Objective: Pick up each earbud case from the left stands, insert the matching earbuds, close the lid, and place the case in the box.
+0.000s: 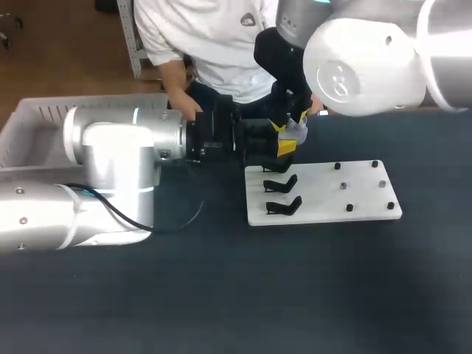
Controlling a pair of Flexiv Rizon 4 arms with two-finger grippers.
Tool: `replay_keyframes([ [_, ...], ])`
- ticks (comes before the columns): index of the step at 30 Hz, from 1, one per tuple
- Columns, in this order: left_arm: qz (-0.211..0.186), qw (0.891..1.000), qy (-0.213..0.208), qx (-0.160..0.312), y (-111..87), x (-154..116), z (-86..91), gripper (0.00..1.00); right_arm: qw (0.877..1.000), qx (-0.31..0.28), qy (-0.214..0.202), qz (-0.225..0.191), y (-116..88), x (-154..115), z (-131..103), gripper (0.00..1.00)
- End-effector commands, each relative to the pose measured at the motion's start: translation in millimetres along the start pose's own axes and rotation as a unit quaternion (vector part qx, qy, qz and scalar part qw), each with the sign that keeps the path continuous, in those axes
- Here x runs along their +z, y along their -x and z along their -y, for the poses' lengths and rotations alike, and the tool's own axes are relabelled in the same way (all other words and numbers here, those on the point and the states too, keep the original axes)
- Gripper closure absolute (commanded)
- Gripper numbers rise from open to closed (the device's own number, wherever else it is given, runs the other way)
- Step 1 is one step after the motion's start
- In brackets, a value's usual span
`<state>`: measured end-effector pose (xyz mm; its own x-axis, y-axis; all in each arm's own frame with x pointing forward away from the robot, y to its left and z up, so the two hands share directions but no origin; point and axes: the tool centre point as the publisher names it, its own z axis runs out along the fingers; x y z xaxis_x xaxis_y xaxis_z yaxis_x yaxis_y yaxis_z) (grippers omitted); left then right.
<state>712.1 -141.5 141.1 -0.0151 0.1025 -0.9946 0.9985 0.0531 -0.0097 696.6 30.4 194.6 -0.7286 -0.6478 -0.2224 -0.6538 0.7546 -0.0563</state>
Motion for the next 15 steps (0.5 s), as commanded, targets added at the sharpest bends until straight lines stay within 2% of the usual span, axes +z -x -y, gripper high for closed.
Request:
replay_keyframes([
  [1, 0.002, 1.000, 0.002, 0.001, -0.4, -0.2, 1.2, 1.00, 1.000, 0.002, -0.003, 0.003, -1.1, -2.4, -1.2, 0.60],
  [6, 0.002, 1.000, 0.002, 0.001, -0.4, -0.2, 1.2, 1.00, 1.000, -0.001, -0.009, 0.009, -3.0, -13.7, -3.9, 0.60],
  [15, 0.002, 1.000, 0.002, 0.001, -0.4, -0.2, 1.2, 1.00, 1.000, 0.001, 0.002, 0.018, -21.6, -31.1, -17.7, 0.59],
])
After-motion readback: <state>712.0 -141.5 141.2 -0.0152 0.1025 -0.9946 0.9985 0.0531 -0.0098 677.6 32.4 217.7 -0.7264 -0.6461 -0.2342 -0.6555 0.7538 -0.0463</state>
